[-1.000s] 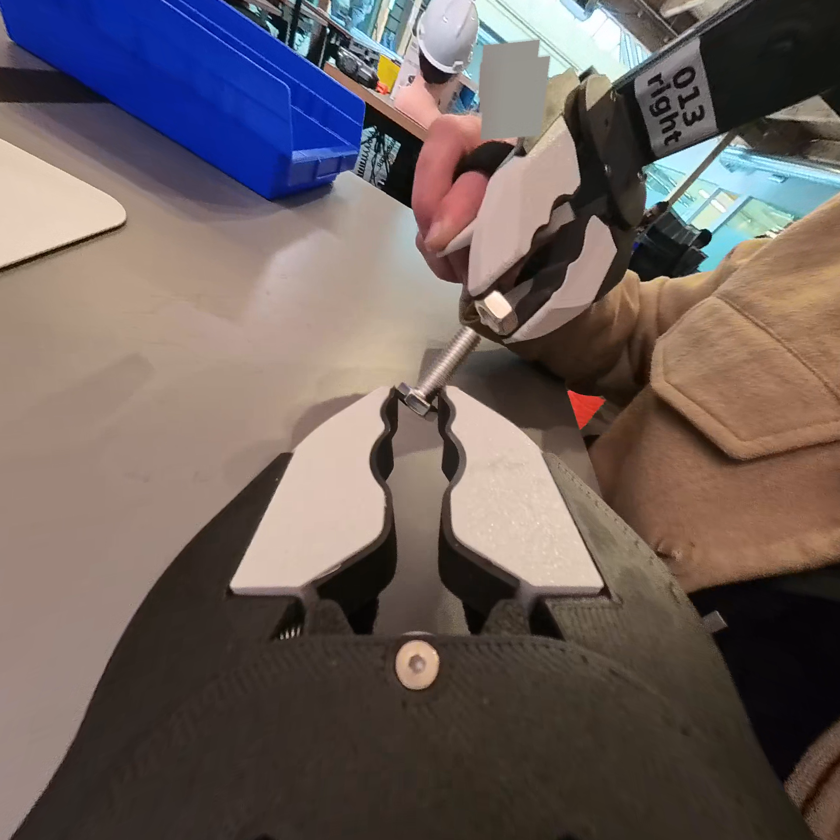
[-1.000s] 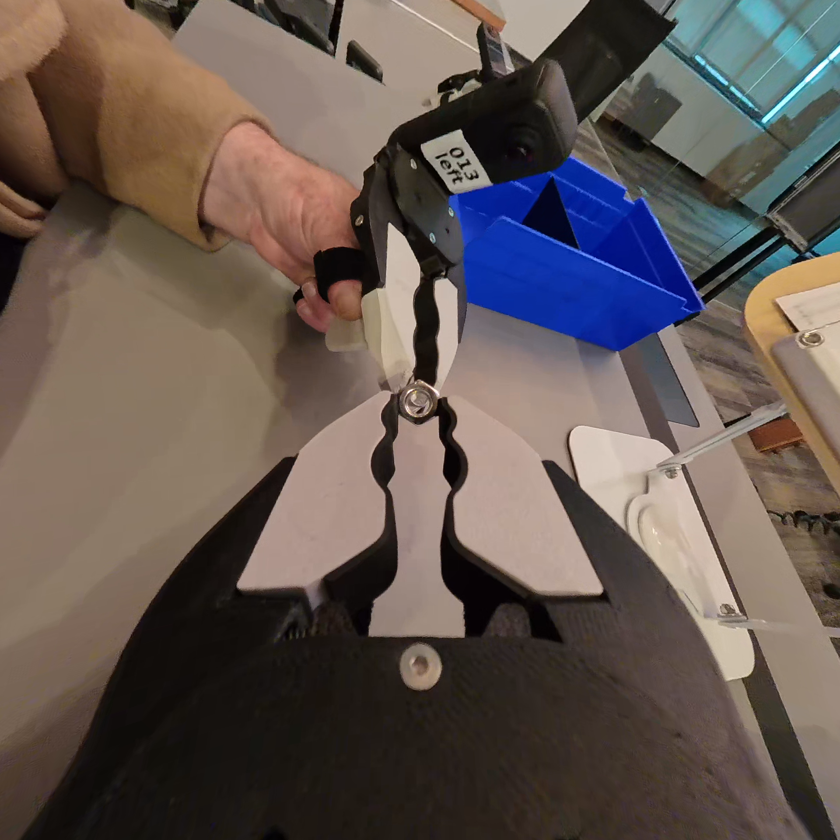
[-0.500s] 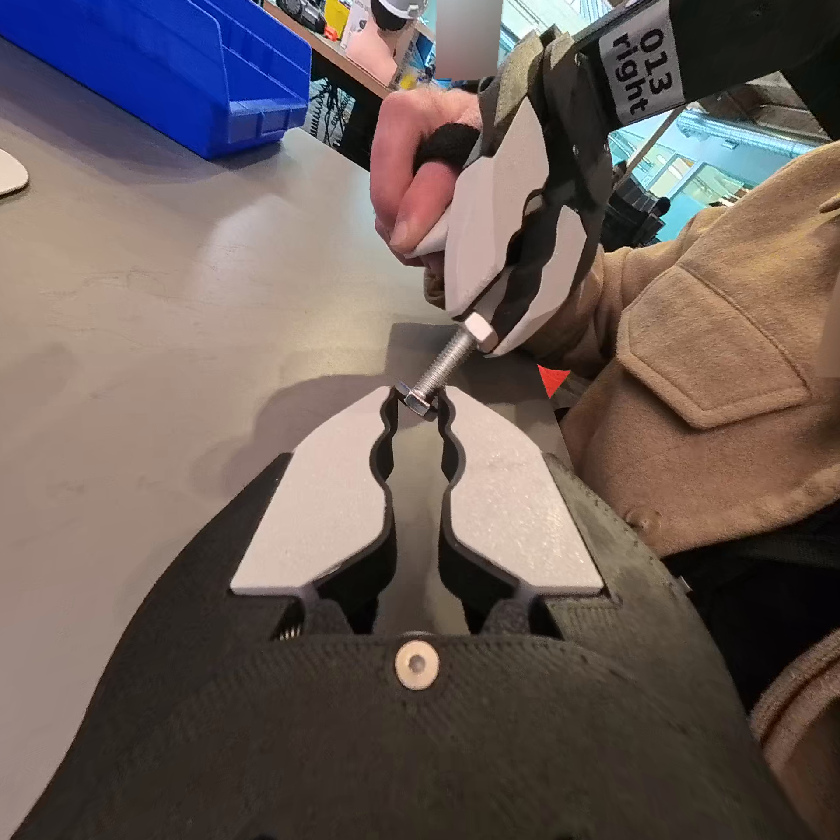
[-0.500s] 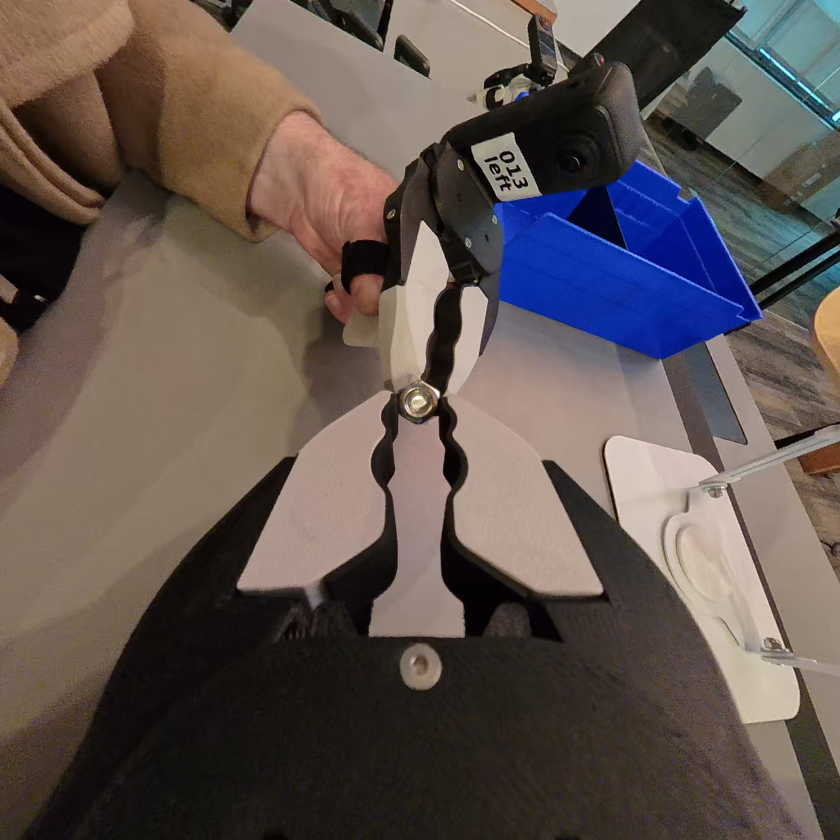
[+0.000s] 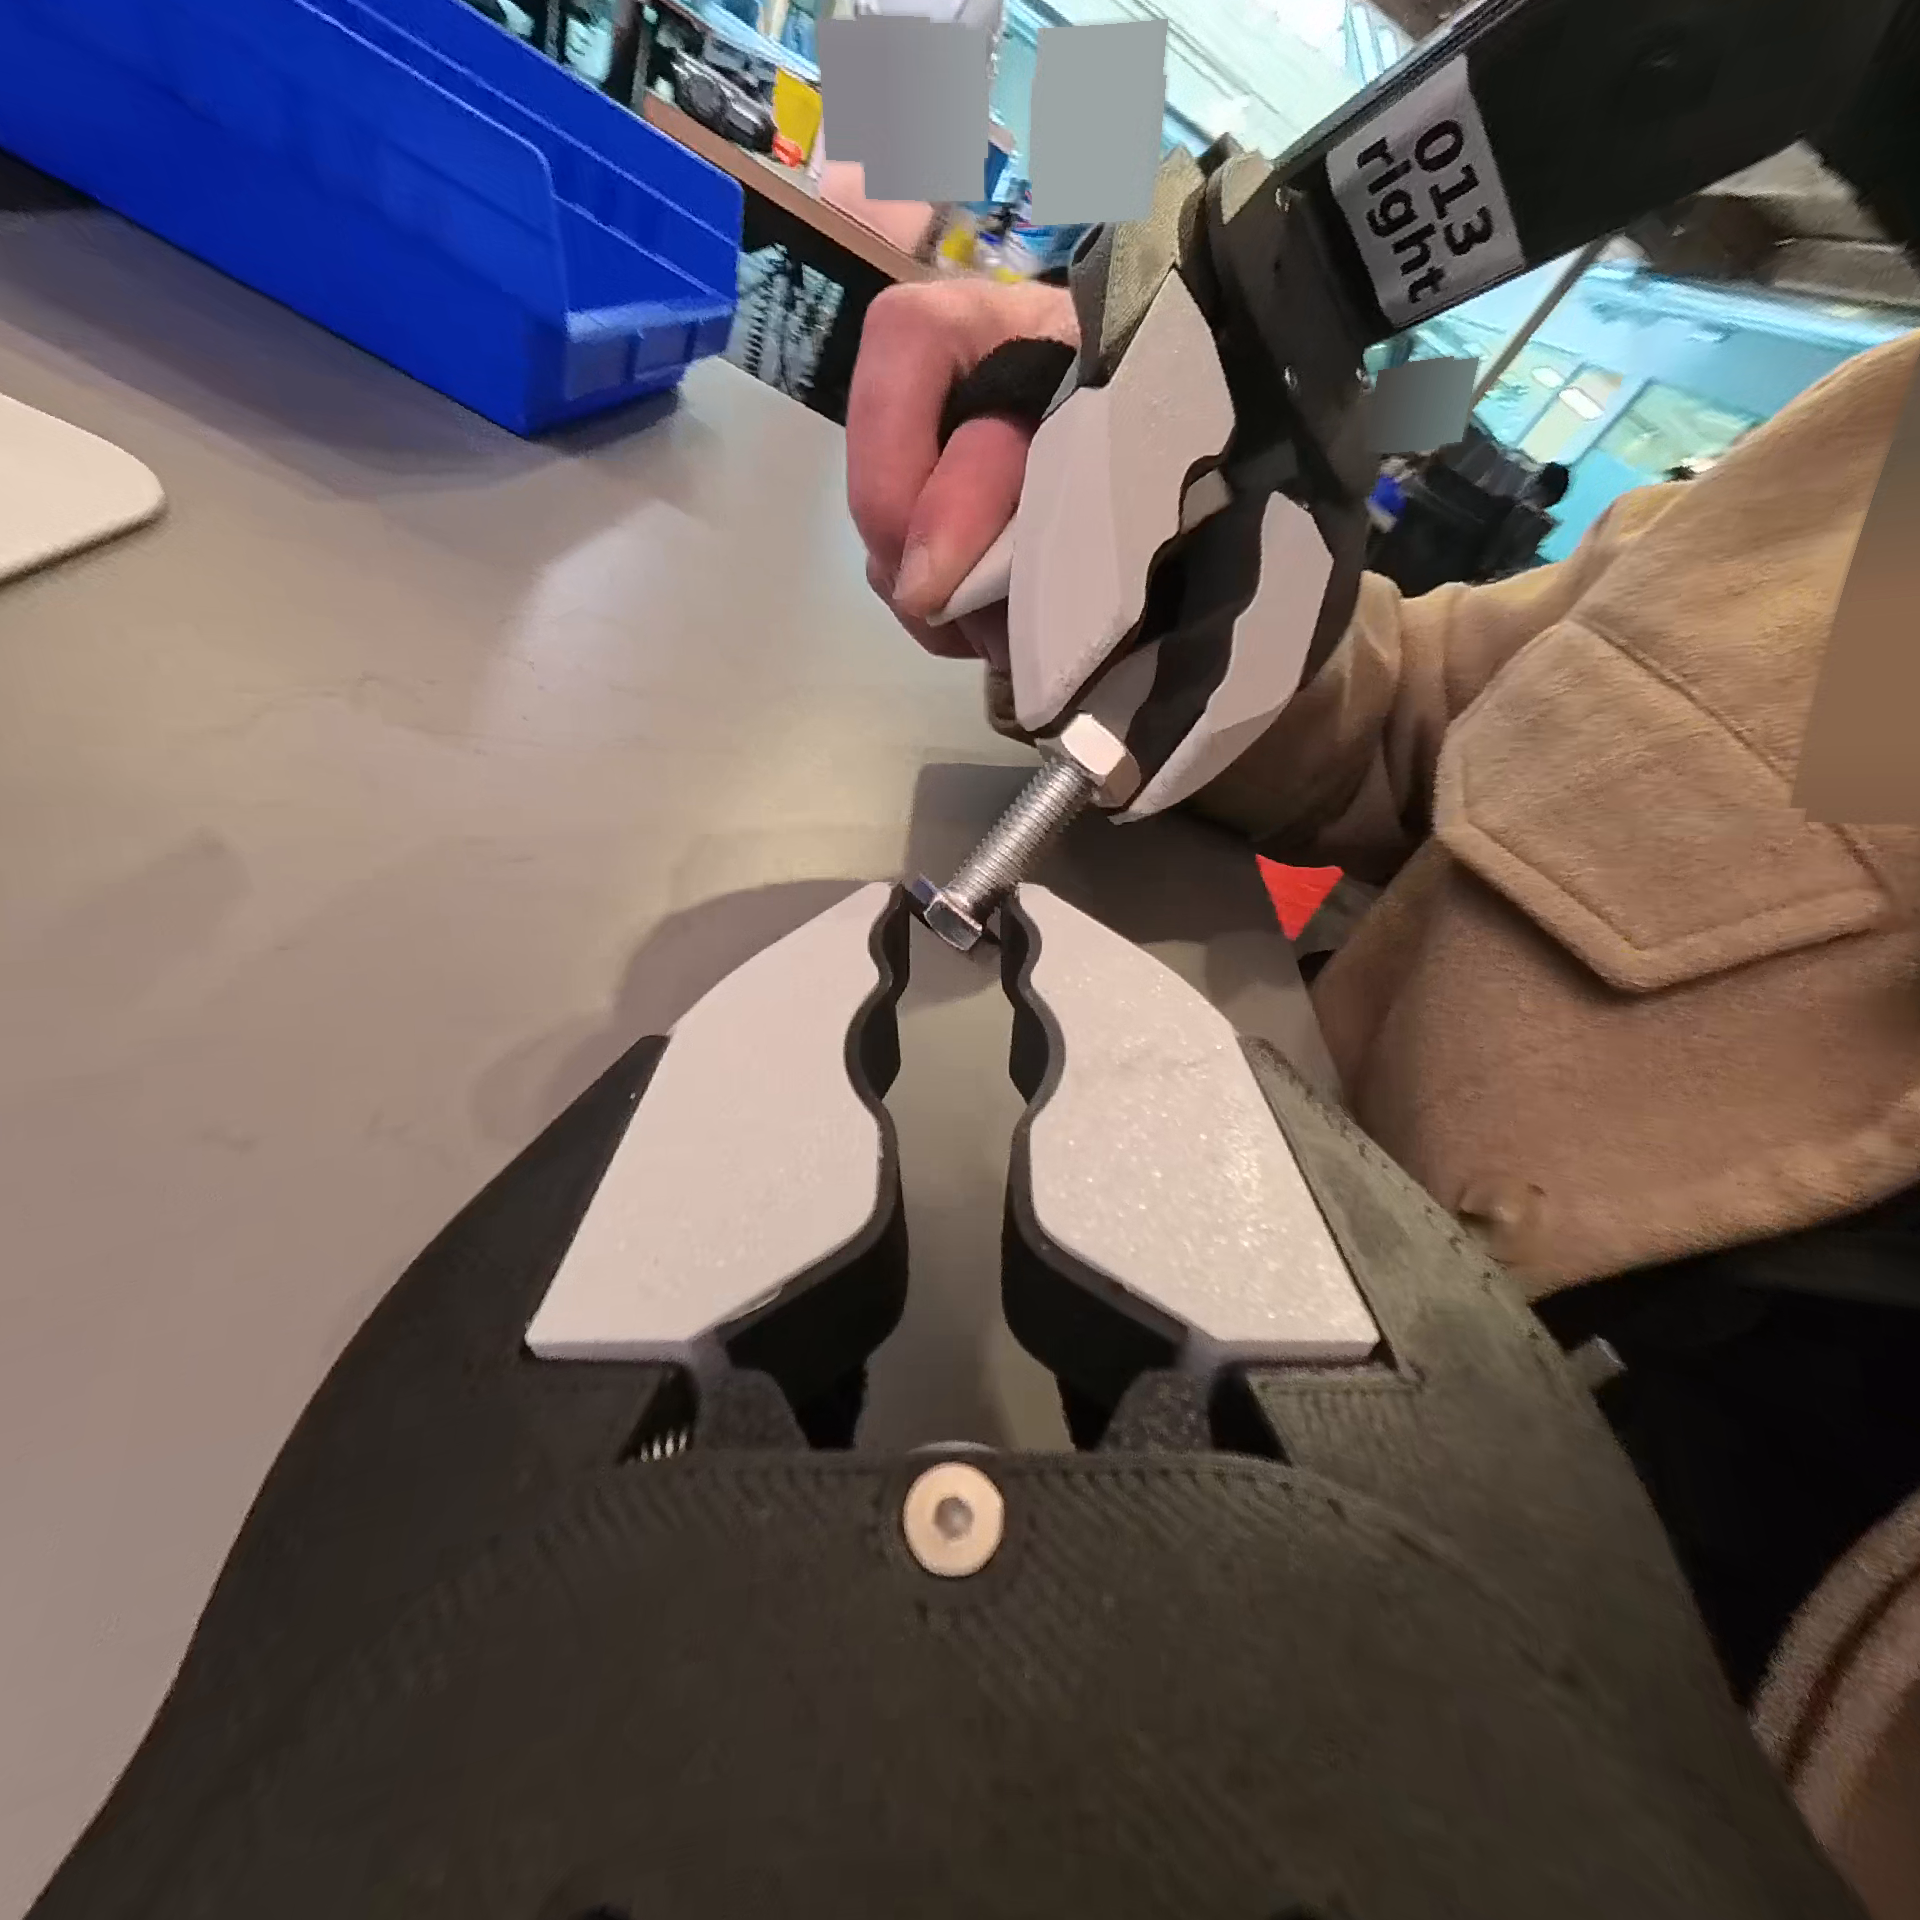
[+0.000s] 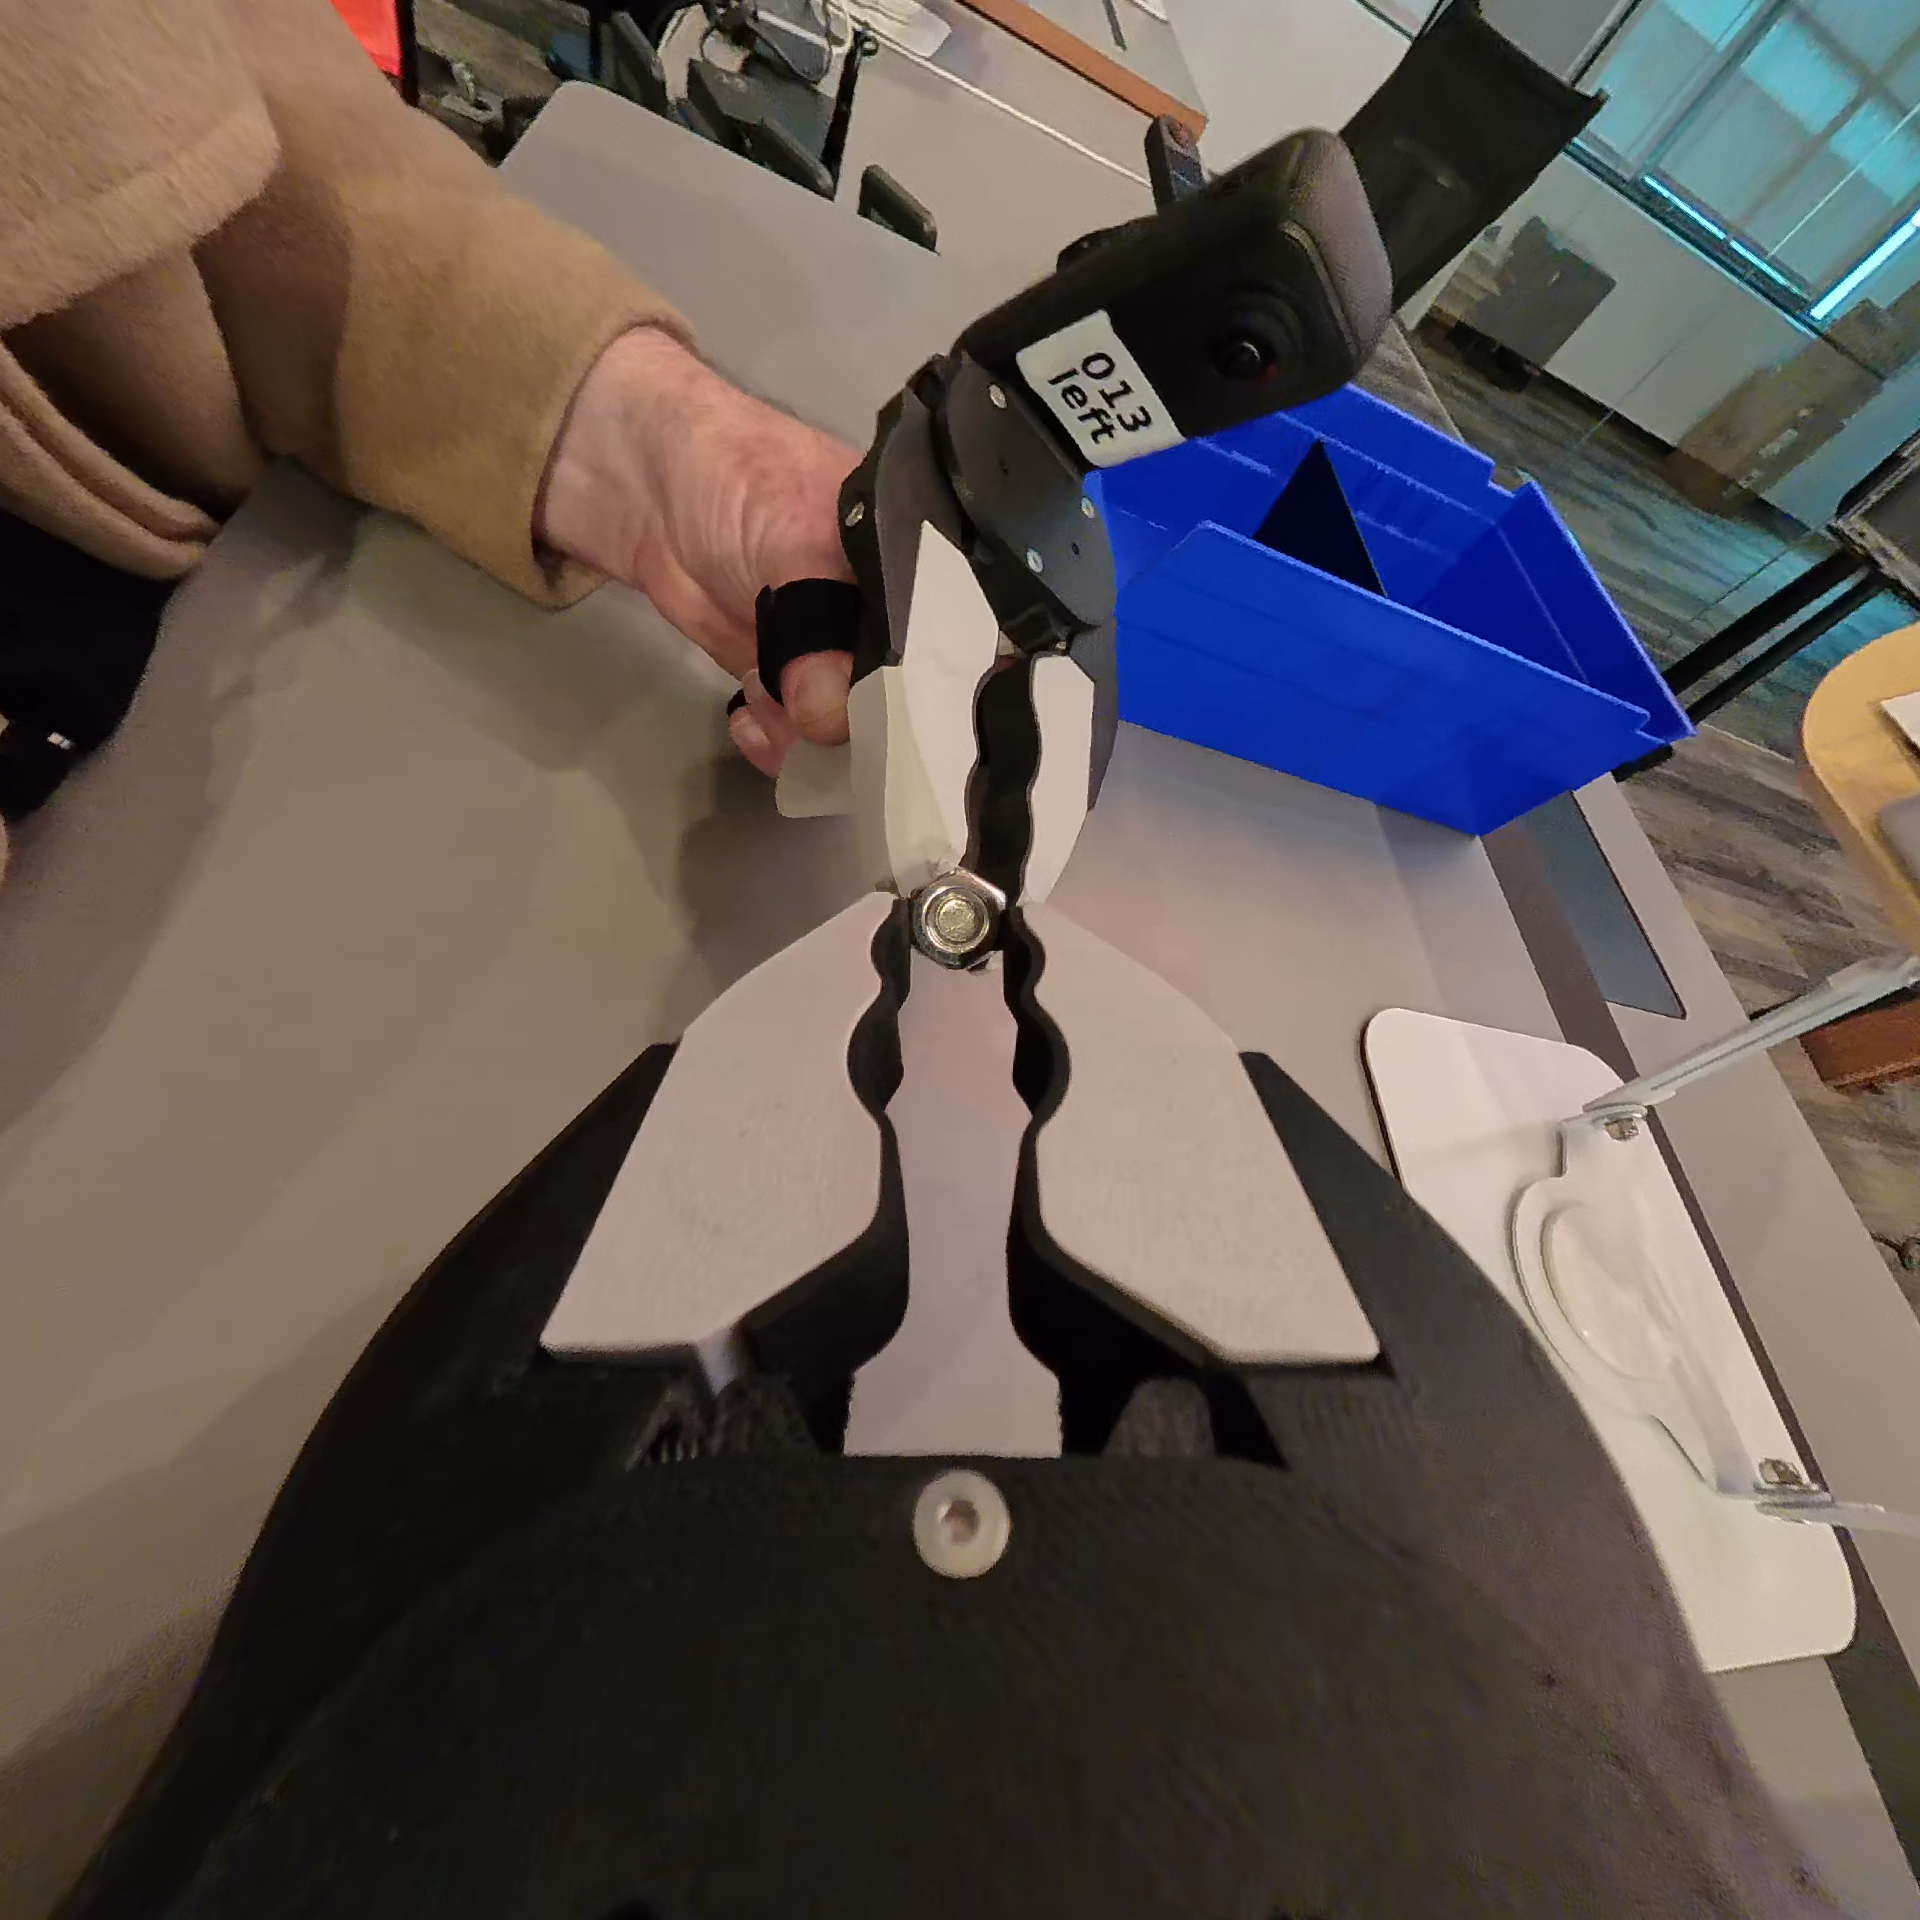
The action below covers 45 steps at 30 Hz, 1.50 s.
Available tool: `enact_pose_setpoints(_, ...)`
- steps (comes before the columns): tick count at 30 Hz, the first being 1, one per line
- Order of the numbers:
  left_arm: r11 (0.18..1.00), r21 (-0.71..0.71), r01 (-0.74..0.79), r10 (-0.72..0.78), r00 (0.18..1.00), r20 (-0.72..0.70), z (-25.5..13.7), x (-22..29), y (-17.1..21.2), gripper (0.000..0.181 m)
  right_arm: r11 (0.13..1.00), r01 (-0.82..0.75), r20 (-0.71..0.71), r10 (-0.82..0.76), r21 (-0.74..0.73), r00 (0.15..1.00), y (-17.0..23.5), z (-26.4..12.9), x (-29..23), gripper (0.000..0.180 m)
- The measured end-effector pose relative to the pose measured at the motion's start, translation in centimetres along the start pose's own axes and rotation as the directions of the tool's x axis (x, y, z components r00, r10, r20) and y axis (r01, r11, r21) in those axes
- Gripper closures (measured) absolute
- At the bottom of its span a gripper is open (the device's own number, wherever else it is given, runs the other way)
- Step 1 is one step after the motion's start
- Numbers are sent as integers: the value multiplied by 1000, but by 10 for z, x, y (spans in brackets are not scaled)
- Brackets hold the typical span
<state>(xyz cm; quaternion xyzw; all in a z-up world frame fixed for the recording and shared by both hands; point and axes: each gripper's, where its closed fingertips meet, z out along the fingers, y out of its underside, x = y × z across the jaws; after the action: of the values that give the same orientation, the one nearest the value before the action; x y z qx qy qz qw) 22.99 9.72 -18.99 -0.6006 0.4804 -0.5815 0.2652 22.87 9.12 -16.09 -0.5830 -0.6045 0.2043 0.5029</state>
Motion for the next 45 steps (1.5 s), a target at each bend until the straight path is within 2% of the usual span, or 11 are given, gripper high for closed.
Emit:
enact_pose_setpoints(10,993,36,-117,107,975,194,-9,-16,-13,165,994,-74,-124,83,78,989,-1,5,19,162)
enact_pose_setpoints(14,981,44,-188,166,939,301,-14,-22,-21,165,981,-136,-174,159,139,972,-2,6,28,162)
enact_pose_setpoints(19,950,-5,-312,282,851,442,-22,-28,-29,165,948,-224,-215,273,227,938,-5,9,36,162)
enact_pose_setpoints(24,932,13,-361,303,799,520,-27,-30,-40,165,882,-323,-237,414,343,879,-11,8,45,162)
enact_pose_setpoints(27,910,-34,-412,351,727,590,-32,-34,-43,165,827,-401,-244,514,394,822,-11,10,50,162)
enact_pose_setpoints(32,882,-112,-458,409,627,663,-39,-40,-46,165,686,-544,-180,686,483,705,-9,15,56,162)
enact_pose_setpoints(45,903,-68,-424,365,674,642,-36,-42,-45,165,721,-508,-206,650,471,732,-11,14,59,162)
